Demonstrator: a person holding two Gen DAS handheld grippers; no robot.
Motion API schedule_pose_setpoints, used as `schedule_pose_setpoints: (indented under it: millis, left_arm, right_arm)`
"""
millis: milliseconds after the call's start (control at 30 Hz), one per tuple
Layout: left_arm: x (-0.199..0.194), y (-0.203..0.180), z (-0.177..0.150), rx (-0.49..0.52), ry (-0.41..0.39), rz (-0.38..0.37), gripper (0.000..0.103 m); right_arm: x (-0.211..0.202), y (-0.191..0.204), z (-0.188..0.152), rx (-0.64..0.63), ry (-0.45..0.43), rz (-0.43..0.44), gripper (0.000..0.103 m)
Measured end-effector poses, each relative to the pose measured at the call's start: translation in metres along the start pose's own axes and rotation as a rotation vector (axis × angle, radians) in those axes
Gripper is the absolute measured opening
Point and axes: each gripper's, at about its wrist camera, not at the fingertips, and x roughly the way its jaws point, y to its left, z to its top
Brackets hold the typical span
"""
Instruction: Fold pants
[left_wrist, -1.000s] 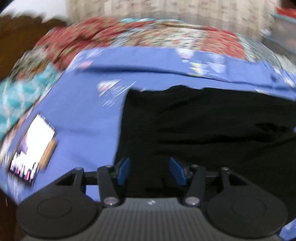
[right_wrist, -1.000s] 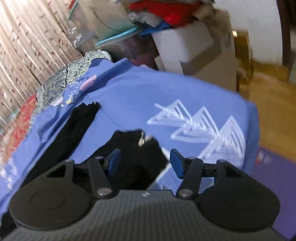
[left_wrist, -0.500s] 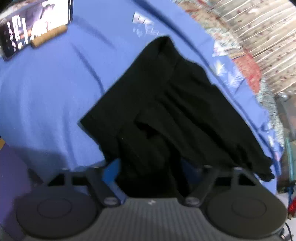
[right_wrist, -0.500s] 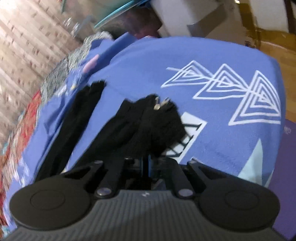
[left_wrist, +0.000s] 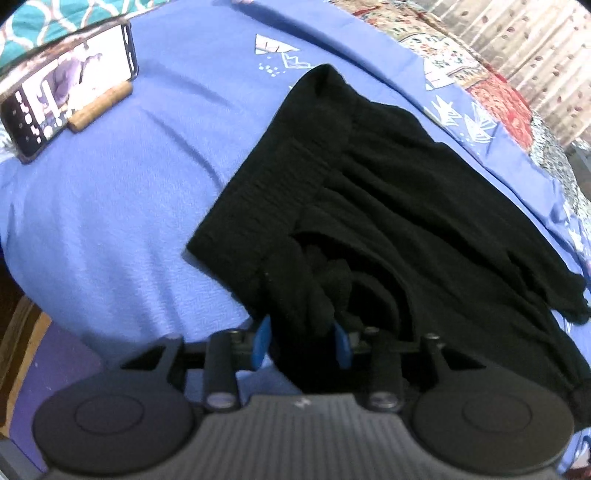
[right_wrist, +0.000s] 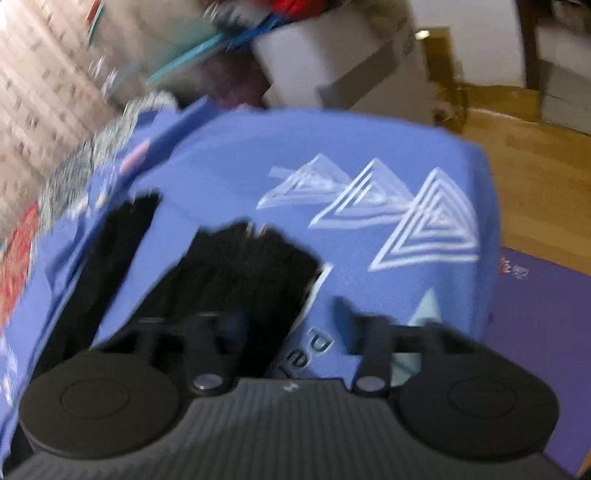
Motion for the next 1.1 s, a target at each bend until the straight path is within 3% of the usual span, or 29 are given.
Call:
schedule_pose_setpoints:
  millis: [233,500,667,867,1067,1100]
  left_arm:
    - [-0.035,0.011,0.006,0.064,-0.082,-0.032,0.041]
    - [-0.051,0.006,0.039,0.155,-0.183,0.024,0.041]
    - [-0.032,-0.021,0.078,0.251,-0.210,0.057,0.042]
    - [0.014,-0.066,0.138,0.453,-0.250,0.103,0.045]
    - [0.089,-0.109,0.185,0.668,-0.229,0.172,0.061]
    - [0.103,-0.115,0.189,0.704,-0.205,0.174,0.071]
  right_arm:
    - [-0.038,-0.005,0.007,0.028,-0.103,-0.028,0.060]
    - [-0.048,0.053,0.008,-0.087,-0.096,0.115,0.060]
    - [-0.037,0.103,-0.003,-0.173,-0.049,0.177,0.060]
    - [-0.012,0.152,-0.011,-0.244,0.004,0.225,0.060]
    - [0.015,0.186,-0.010,-0.299,0.049,0.244,0.060]
    - [0.020,0.191,-0.009,-0.302,0.058,0.247,0.060]
